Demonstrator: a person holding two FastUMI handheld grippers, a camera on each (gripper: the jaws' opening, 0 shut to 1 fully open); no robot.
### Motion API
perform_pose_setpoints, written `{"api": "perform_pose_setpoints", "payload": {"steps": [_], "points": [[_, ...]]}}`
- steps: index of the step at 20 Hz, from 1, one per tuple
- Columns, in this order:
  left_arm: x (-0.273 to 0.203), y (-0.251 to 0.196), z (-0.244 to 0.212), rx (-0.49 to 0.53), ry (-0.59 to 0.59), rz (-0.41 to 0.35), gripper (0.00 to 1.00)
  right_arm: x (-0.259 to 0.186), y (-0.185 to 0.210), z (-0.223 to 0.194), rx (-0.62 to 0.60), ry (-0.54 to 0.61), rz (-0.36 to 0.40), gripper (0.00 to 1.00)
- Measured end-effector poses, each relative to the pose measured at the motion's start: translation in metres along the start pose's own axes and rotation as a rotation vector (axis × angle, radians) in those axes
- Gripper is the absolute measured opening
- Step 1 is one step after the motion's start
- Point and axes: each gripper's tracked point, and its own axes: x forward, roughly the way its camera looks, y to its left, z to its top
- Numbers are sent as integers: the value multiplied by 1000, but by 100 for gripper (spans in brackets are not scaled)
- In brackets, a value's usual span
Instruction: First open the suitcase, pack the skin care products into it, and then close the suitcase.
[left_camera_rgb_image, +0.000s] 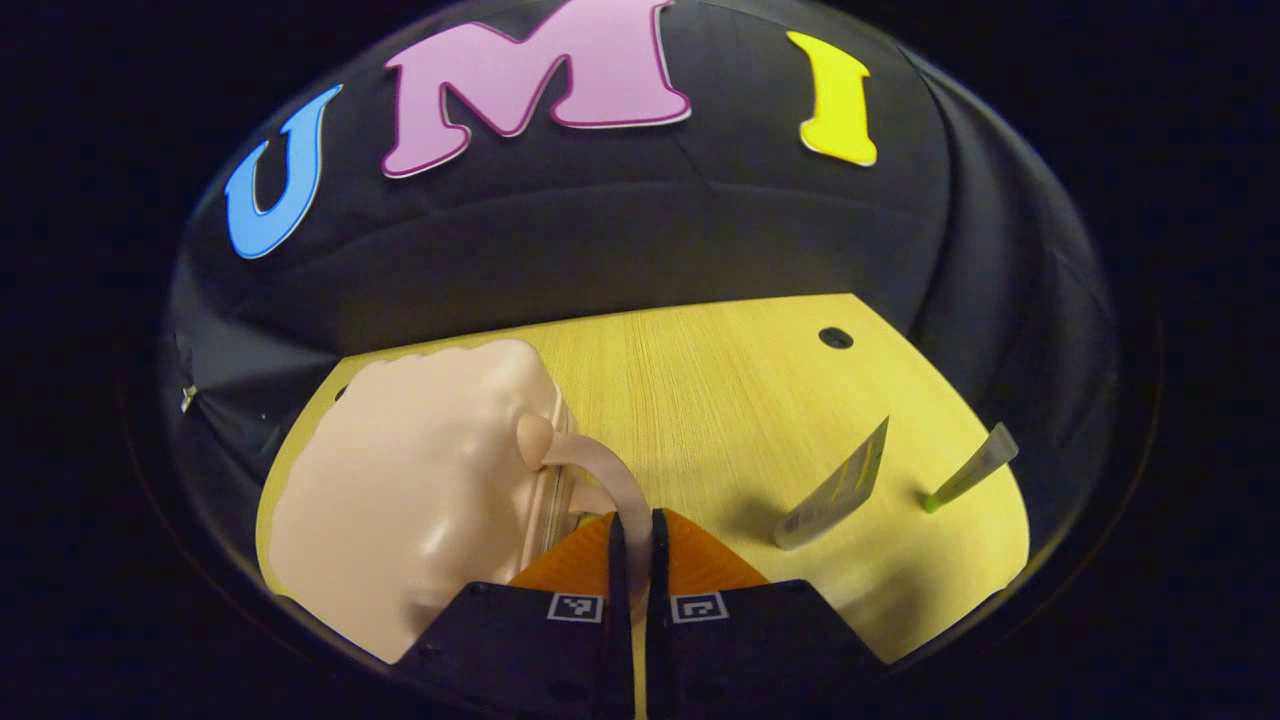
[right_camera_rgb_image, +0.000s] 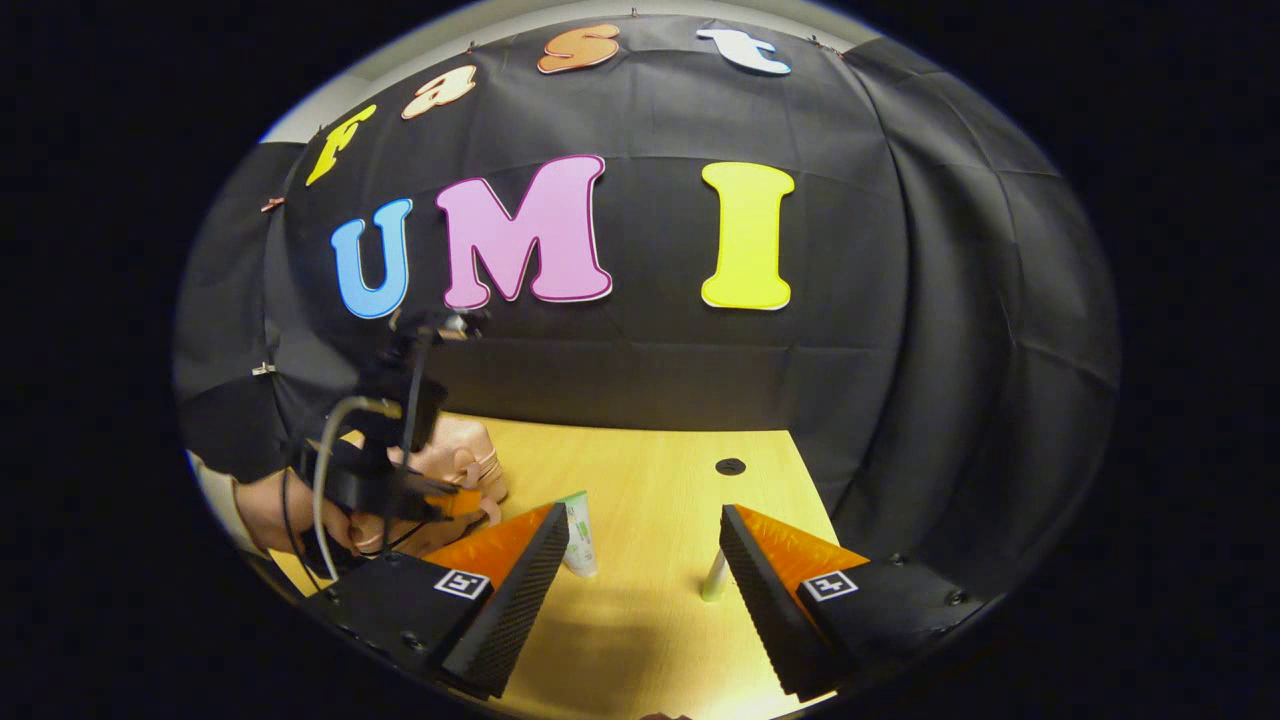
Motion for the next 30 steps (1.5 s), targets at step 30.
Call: {"api": "perform_pose_setpoints", "payload": {"steps": [30], "points": [[35,583,-42,-351,-67,408,14,5,50,-41,-4,46,-141,97]]}}
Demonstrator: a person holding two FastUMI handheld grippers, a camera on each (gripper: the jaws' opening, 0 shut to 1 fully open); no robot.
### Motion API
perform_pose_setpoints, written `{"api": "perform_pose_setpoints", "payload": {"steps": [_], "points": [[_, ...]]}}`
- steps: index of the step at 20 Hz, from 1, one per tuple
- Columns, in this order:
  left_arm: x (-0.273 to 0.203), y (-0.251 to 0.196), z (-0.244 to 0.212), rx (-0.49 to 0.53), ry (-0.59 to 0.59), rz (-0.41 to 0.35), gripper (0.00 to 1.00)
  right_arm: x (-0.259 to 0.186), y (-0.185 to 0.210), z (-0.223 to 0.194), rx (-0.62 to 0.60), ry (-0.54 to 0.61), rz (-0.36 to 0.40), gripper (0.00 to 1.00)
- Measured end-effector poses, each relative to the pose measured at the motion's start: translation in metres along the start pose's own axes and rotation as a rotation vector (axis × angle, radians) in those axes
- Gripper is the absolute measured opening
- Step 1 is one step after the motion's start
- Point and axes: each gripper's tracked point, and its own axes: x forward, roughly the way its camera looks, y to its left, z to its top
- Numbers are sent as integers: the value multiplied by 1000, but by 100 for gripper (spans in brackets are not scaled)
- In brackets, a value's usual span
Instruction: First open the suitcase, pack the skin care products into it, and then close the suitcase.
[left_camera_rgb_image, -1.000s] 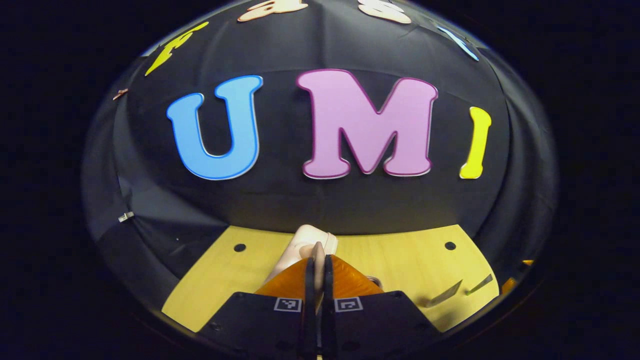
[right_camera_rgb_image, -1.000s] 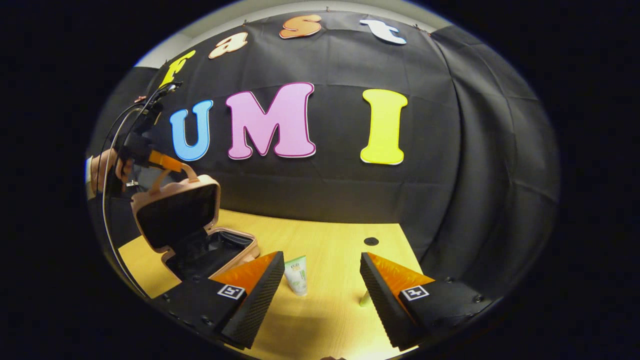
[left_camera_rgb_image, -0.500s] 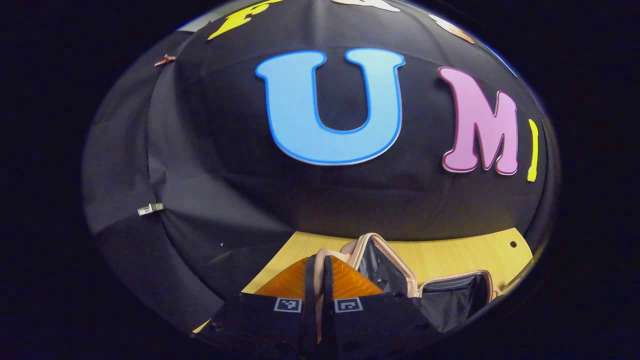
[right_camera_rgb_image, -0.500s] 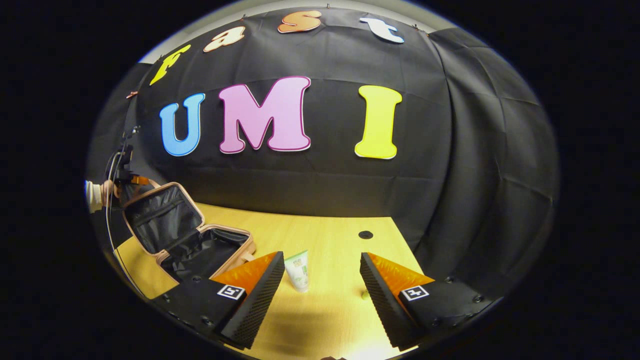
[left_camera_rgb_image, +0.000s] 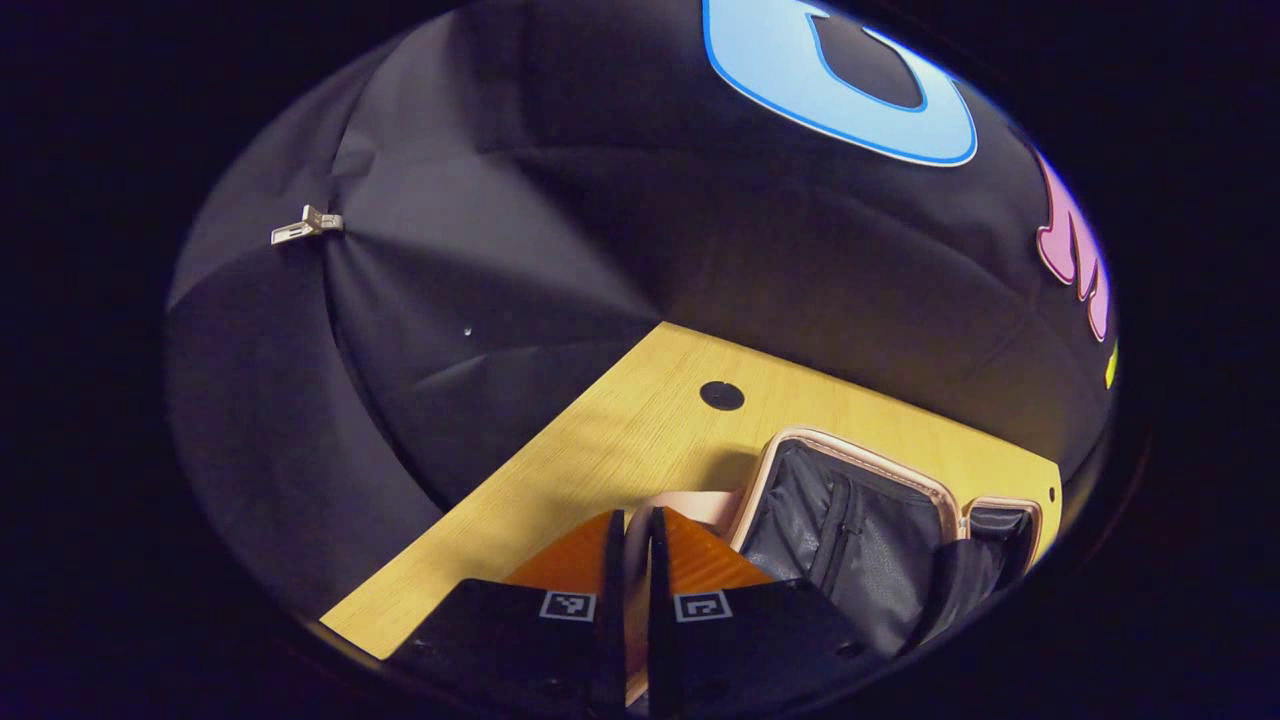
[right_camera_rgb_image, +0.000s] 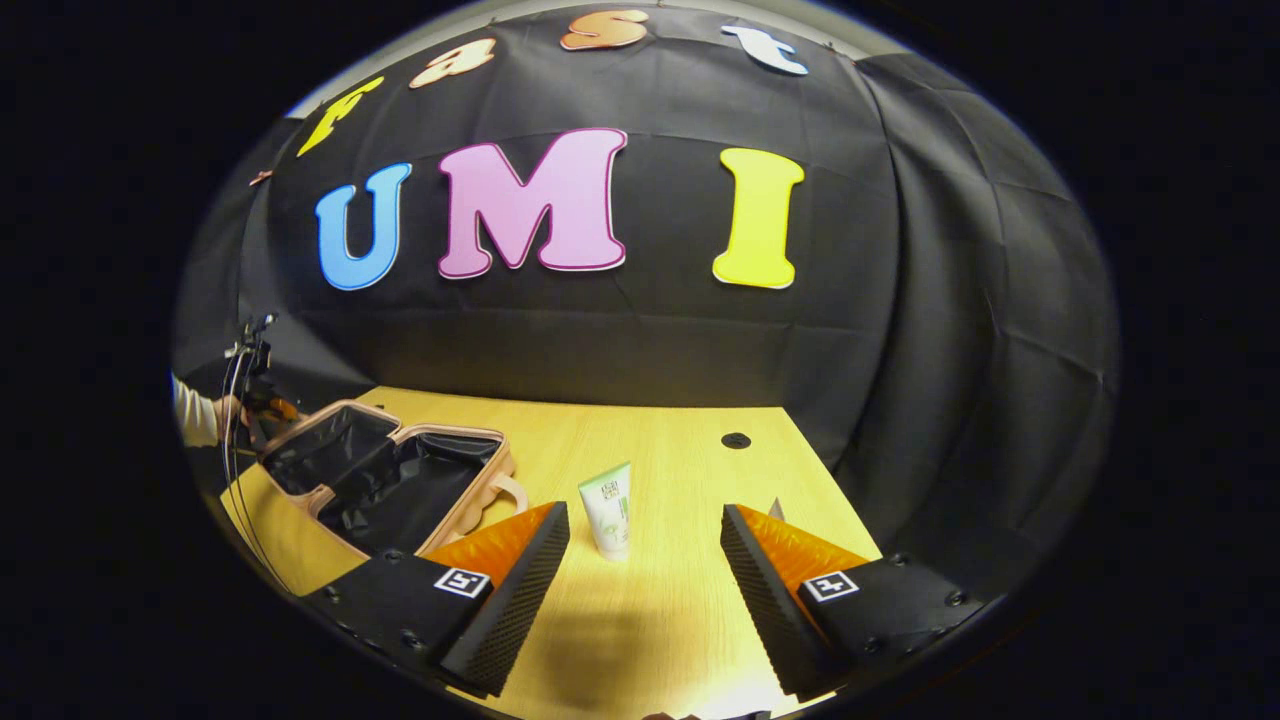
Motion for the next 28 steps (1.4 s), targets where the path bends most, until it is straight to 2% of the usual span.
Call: {"api": "perform_pose_setpoints", "payload": {"steps": [1,3,6,9,12,14,17,20,22,24,28], "points": [[-2,7,5,54,-16,36,20,-1,-4,-1,10,0,-16,97],[-15,6,25,132,-63,52,27,-6,-14,2,13,-10,-45,96],[-69,-21,62,174,-196,19,97,-12,-30,10,7,-25,-80,97],[-146,-70,85,226,-345,-33,95,-20,-41,21,5,-38,-93,97],[-240,-139,94,267,-459,-124,95,-26,-48,30,-9,-44,-88,97],[-293,-194,75,255,-490,-225,95,-30,-51,32,-9,-41,-73,97],[-348,-267,27,190,-473,-320,97,-30,-59,35,15,-35,-54,97],[-378,-343,-22,182,-447,-456,98,-26,-67,34,60,-24,-43,96],[-384,-391,-64,191,-390,-539,97,-23,-68,23,60,6,-19,96],[-383,-426,-104,202,-321,-596,98,-17,-74,15,36,34,-13,96],[-376,-497,-176,228,-222,-702,97,-7,-89,6,78,57,-29,96]]}}
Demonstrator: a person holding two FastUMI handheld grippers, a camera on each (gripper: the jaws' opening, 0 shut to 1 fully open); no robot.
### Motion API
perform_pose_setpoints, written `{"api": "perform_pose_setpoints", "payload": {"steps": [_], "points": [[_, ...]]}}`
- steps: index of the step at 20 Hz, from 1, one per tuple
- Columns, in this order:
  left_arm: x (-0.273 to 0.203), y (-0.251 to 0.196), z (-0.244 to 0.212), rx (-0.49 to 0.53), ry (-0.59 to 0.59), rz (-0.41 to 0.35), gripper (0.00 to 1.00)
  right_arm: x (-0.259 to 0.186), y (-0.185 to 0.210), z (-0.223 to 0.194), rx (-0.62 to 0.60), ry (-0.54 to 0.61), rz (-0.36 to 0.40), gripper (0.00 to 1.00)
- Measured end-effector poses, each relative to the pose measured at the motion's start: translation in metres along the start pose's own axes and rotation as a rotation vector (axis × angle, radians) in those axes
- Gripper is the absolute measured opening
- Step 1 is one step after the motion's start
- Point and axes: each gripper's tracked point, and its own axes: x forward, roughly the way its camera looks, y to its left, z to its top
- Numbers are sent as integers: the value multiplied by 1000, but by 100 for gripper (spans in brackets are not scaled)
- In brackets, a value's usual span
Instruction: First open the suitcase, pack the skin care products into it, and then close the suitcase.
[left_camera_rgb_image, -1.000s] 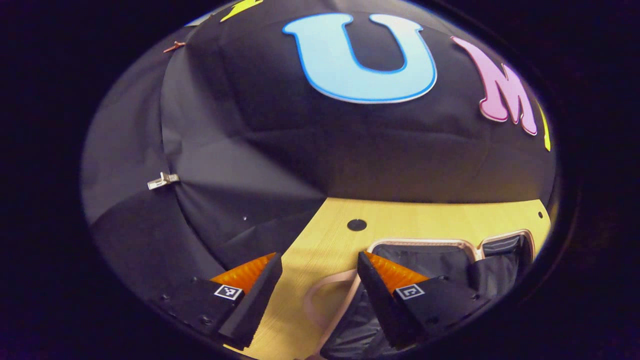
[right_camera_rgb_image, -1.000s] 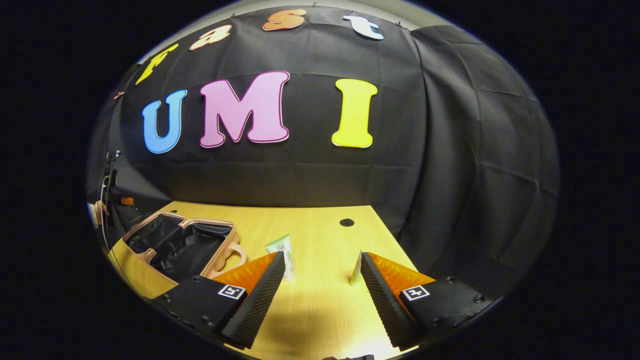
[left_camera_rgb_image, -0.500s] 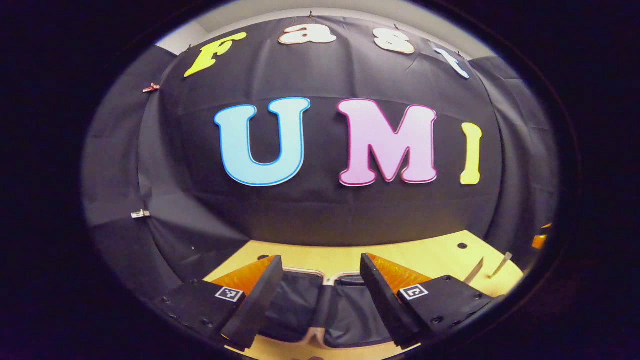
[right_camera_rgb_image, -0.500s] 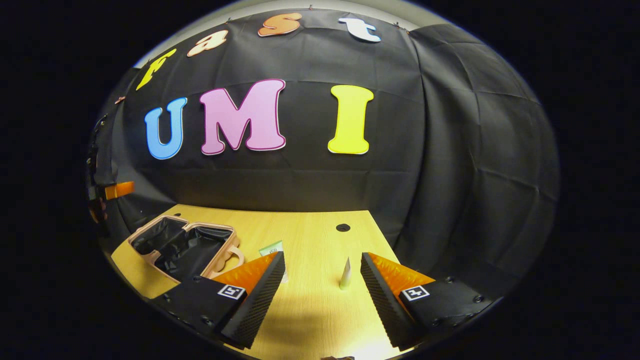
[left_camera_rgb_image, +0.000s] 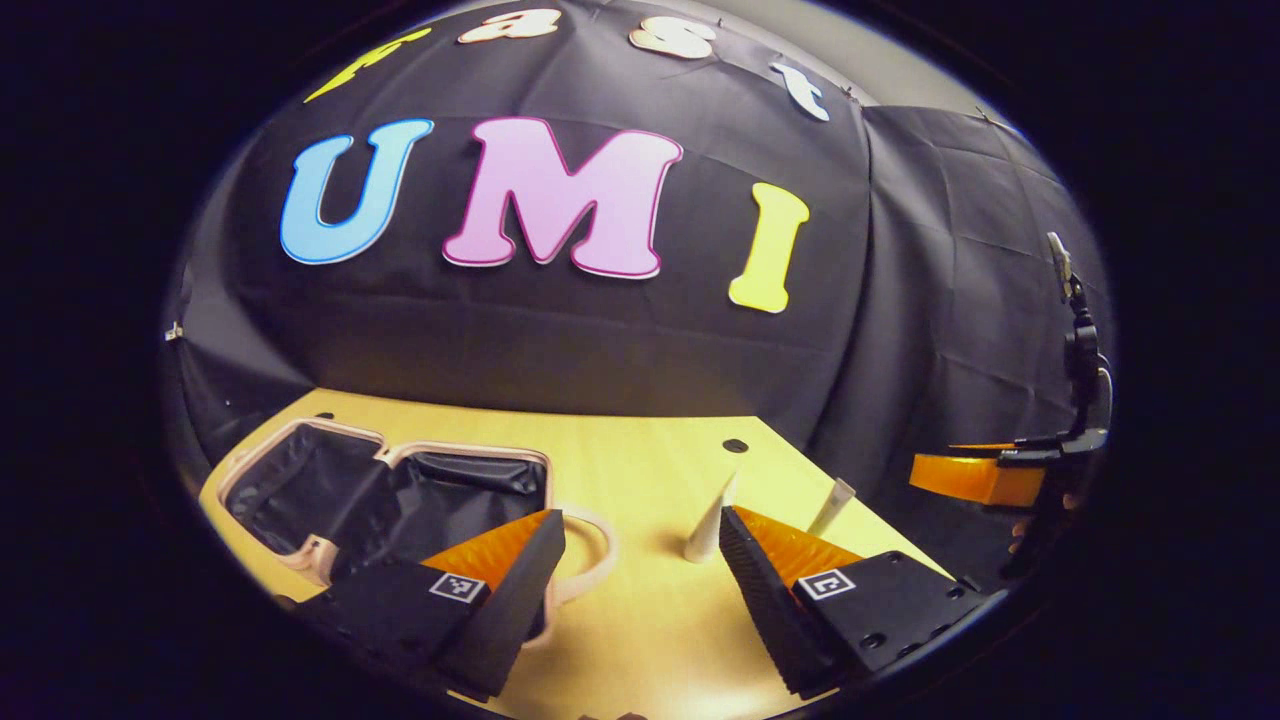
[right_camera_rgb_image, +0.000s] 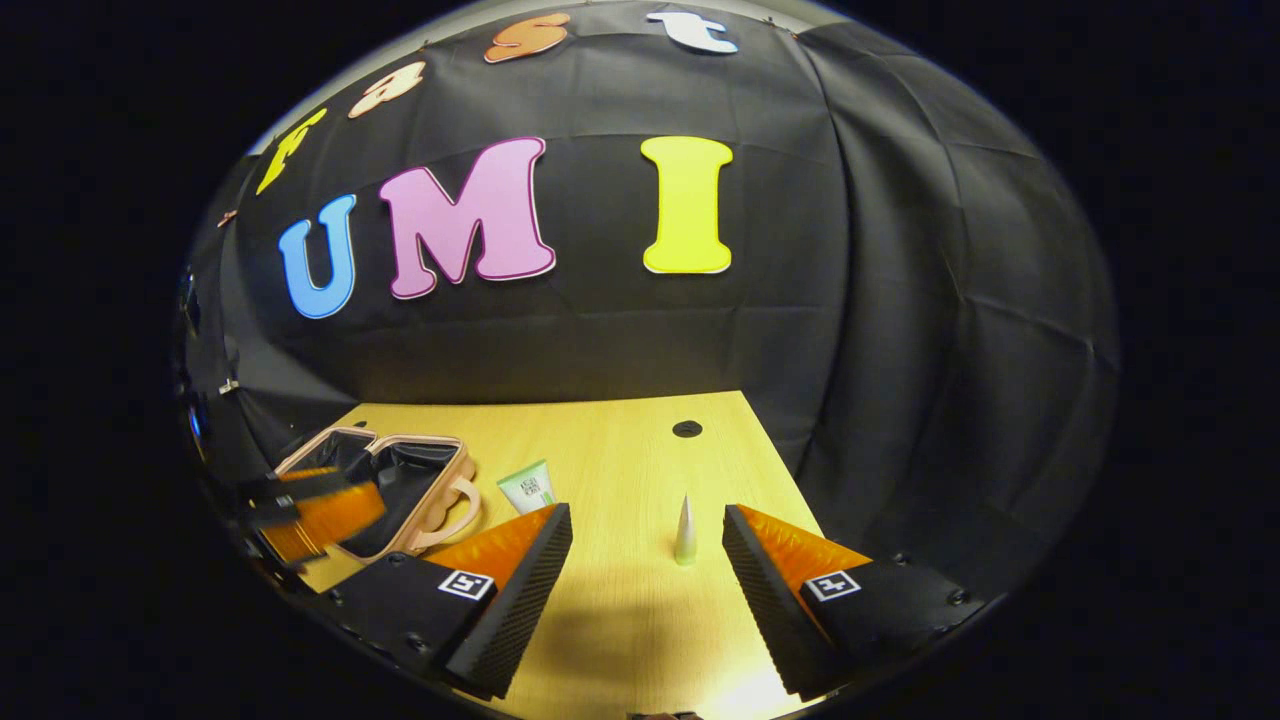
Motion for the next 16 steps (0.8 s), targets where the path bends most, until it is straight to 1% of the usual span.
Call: {"api": "perform_pose_setpoints", "payload": {"steps": [3,6,8,9,11,13,15,16], "points": [[47,-28,-31,4,71,-22,95,19,-11,-18,14,34,-25,96],[83,-27,-63,17,94,-37,96,44,-21,-37,52,61,-41,97],[116,-27,-71,42,100,-12,96,61,-28,-49,81,65,-54,97],[131,-30,-74,41,106,-23,96,70,-33,-56,100,64,-71,97],[153,-36,-82,59,115,-41,96,88,-29,-70,140,76,-66,97],[169,-43,-91,84,137,-56,96,101,-29,-87,124,111,-70,97],[183,-50,-96,108,150,-76,95,114,-30,-93,128,110,-73,98],[189,-51,-97,121,158,-69,94,118,-30,-94,137,110,-77,98]]}}
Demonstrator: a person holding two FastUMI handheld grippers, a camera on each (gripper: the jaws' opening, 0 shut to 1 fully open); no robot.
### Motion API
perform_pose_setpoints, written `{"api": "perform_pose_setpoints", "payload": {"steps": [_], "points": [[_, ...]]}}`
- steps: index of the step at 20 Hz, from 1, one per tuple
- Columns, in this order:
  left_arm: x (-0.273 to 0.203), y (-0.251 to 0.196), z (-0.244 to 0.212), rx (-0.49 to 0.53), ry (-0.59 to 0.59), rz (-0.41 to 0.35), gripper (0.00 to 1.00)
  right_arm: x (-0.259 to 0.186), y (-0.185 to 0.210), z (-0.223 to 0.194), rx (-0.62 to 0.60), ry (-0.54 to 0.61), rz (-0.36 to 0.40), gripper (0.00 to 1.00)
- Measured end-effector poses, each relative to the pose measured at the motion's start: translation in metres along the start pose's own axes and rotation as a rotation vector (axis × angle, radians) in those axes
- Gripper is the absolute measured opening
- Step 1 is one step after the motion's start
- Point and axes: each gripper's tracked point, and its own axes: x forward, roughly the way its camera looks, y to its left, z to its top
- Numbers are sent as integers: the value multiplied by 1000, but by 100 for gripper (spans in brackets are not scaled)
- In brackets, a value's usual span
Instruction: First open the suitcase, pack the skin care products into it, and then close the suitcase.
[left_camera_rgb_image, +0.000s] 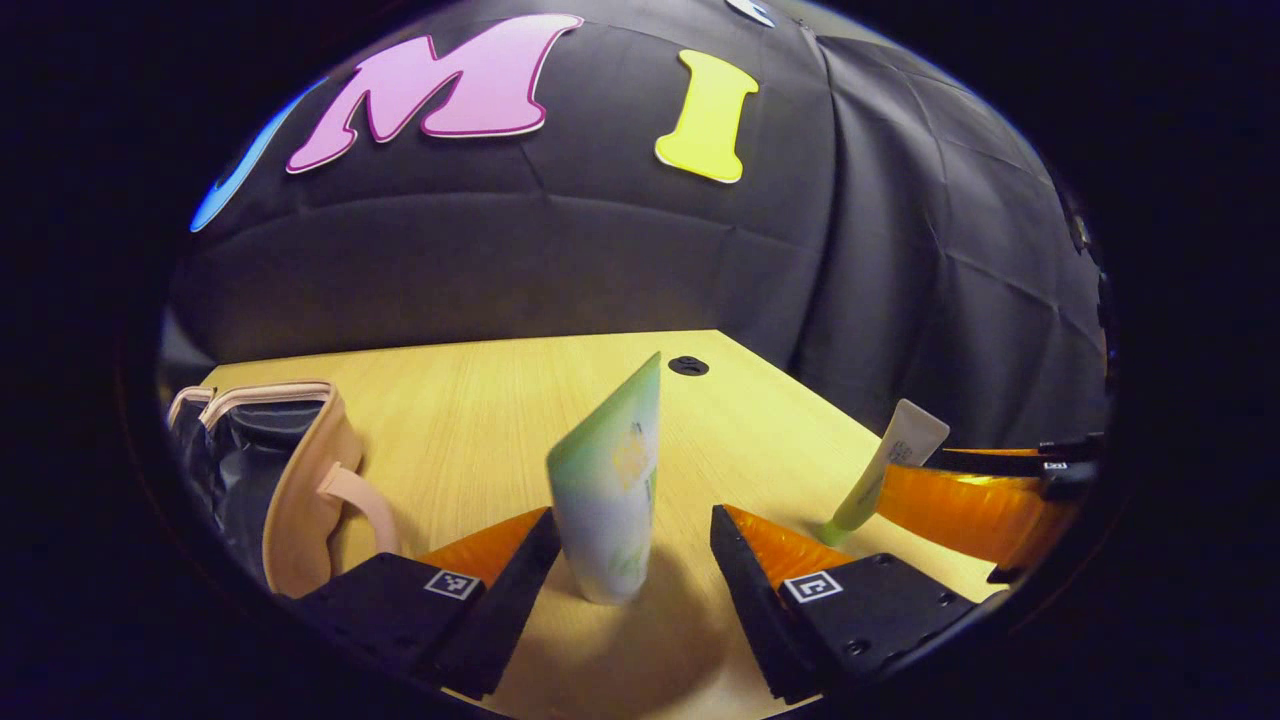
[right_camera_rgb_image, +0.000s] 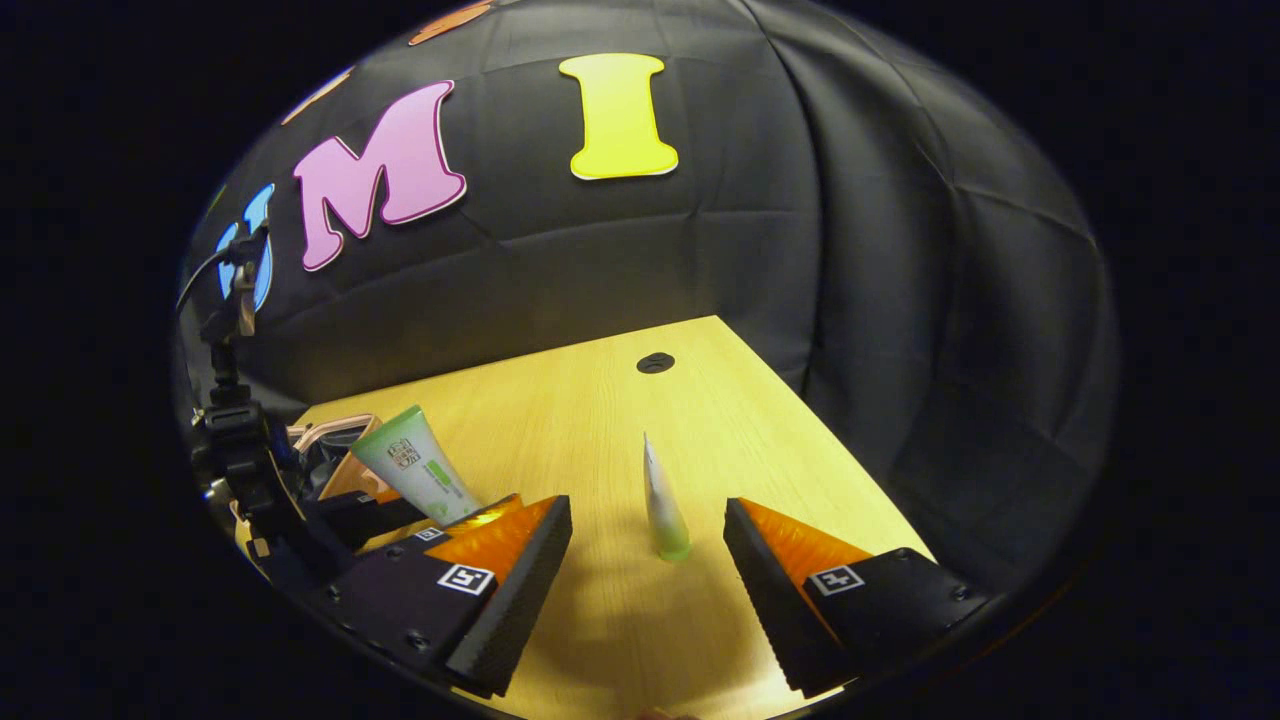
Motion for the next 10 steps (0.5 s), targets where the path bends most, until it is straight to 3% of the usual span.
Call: {"api": "perform_pose_setpoints", "payload": {"steps": [2,4,5,7,10], "points": [[8,2,-2,5,13,19,92,10,-2,1,-7,-13,-3,98],[16,3,-1,-20,11,30,79,20,-4,2,-5,-25,-2,97],[20,6,-5,-25,17,39,66,26,-4,0,-1,-20,0,97],[21,7,-8,-18,27,50,52,36,-7,-4,-9,-12,-6,97],[20,9,-7,-15,23,52,49,53,-12,-7,3,-7,-18,98]]}}
